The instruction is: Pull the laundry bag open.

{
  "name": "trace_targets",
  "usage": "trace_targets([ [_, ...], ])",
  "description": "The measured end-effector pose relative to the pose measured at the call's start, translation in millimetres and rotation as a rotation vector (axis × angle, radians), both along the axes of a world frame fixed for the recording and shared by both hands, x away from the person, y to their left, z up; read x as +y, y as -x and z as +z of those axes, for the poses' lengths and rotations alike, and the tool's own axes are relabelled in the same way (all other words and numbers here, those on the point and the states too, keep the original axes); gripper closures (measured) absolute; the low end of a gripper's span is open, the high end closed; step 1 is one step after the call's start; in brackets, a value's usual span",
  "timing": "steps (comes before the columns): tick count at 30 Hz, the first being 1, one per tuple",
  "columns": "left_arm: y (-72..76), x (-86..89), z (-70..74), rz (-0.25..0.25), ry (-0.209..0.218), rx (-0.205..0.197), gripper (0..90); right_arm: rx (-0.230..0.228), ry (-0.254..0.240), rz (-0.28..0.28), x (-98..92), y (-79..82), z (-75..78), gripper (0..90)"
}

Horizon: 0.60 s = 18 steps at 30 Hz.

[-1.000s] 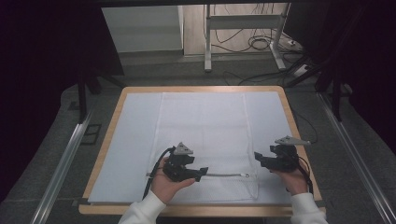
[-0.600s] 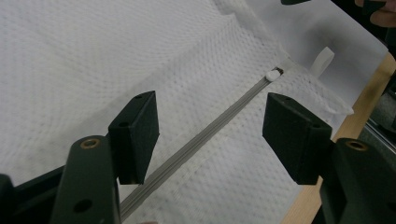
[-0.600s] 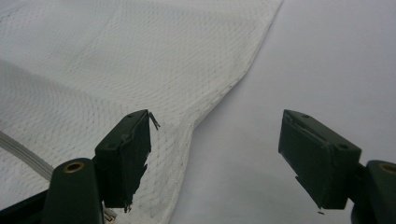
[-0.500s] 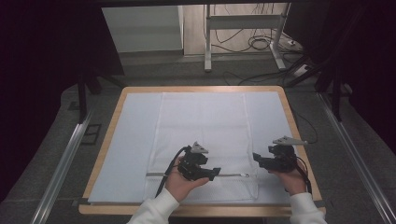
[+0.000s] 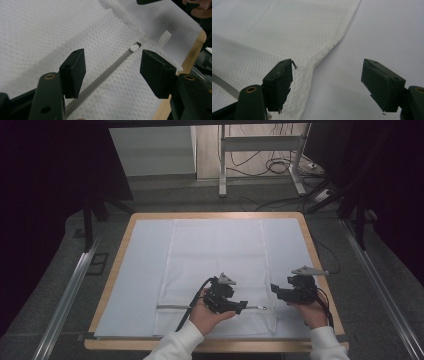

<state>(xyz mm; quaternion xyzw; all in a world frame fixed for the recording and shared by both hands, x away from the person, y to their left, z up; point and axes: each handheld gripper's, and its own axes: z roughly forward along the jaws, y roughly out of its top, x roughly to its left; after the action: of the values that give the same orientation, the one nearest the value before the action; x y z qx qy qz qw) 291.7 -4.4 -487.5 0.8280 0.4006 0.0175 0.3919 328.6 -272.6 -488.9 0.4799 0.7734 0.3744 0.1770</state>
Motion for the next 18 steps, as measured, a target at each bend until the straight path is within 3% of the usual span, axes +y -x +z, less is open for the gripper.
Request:
trace_targets([
  [18,-3.1,-31.3,-6.4,-0.046,0.001,0.049,41.6,0.004,0.007,-0.008,-2.1,-0.7,-0.9,25.0],
])
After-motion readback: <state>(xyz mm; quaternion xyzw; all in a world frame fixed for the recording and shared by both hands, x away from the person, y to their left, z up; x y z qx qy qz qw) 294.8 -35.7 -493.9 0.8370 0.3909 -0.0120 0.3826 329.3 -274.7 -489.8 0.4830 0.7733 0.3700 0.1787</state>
